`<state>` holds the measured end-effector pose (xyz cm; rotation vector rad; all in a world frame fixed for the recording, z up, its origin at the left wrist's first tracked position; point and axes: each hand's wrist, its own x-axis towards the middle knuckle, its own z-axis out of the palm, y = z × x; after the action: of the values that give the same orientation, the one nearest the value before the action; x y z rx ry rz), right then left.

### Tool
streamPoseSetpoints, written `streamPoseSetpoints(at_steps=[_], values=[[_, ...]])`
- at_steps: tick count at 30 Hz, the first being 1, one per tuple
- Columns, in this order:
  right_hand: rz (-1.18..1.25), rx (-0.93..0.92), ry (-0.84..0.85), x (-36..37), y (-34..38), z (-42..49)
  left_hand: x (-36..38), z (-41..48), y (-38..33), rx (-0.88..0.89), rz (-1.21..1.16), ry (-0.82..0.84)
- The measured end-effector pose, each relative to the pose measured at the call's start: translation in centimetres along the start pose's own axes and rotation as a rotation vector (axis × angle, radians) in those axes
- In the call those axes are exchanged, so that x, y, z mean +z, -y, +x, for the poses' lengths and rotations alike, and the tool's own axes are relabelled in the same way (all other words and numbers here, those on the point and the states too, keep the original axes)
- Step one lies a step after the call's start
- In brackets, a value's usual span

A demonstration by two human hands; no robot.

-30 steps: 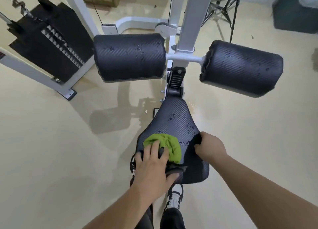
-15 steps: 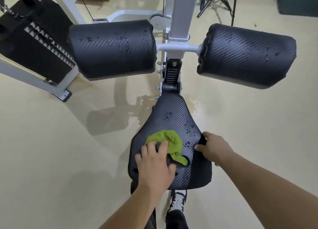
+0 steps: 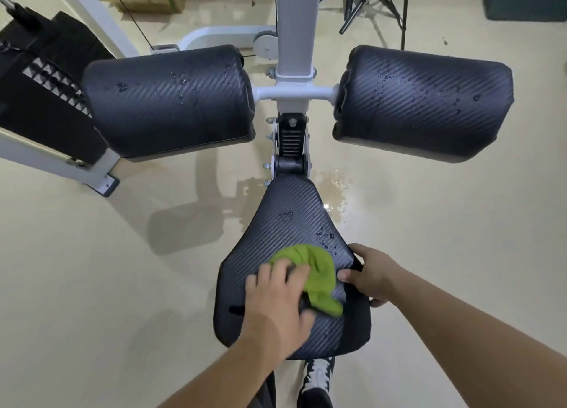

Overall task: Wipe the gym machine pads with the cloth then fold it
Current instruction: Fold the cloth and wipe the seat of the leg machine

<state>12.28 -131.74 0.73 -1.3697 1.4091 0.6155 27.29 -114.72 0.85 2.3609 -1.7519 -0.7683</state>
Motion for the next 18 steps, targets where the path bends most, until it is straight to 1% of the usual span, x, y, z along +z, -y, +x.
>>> streamPoseSetpoints(at_steps=[2, 3, 4, 6, 9, 10, 11, 12, 13, 14, 16, 17, 18], values=[[0.072, 0.005, 0.025, 0.0, -0.5, 0.1, -0.8, 1.1, 2.6, 0.256, 0.054, 0.060], [0.098, 0.003, 0.033, 0.1, -0.8, 0.3, -1.4, 2.8, 4.2, 0.325, 0.112, 0.055], [0.117, -0.003, 0.041, 0.1, -1.0, 0.5, -2.1, 5.0, 5.5, 0.323, 0.170, 0.029], [0.129, -0.007, 0.050, 0.2, -1.2, 0.6, -3.7, 9.5, 6.2, 0.151, 0.206, -0.041], [0.117, 0.005, 0.055, 0.4, -1.2, 0.8, -4.2, 14.9, 3.7, -0.183, 0.040, -0.114], [0.115, 0.008, 0.055, 0.4, -1.3, 0.9, -3.9, 15.6, 2.5, -0.256, 0.002, -0.124], [0.113, 0.010, 0.054, 0.3, -1.3, 0.9, -3.5, 15.6, 1.3, -0.277, -0.021, -0.136], [0.102, 0.013, 0.053, 0.3, -1.3, 0.8, -2.9, 14.8, 0.3, -0.243, -0.023, -0.141], [0.078, 0.016, 0.048, 0.2, -1.3, 0.7, -2.1, 13.4, -0.6, -0.157, -0.016, -0.137], [0.044, 0.019, 0.041, 0.1, -1.4, 0.7, -1.4, 11.5, -1.2, -0.033, -0.006, -0.118], [-0.011, 0.028, 0.031, 0.2, -1.4, 0.5, -0.5, 7.8, -1.1, 0.259, -0.020, 0.016], [-0.027, 0.030, 0.026, 0.3, -1.4, 0.5, -0.8, 7.6, -0.1, 0.395, -0.025, 0.085], [-0.028, 0.025, 0.024, 0.3, -1.5, 0.5, -1.5, 8.5, 1.3, 0.507, 0.001, 0.117]])
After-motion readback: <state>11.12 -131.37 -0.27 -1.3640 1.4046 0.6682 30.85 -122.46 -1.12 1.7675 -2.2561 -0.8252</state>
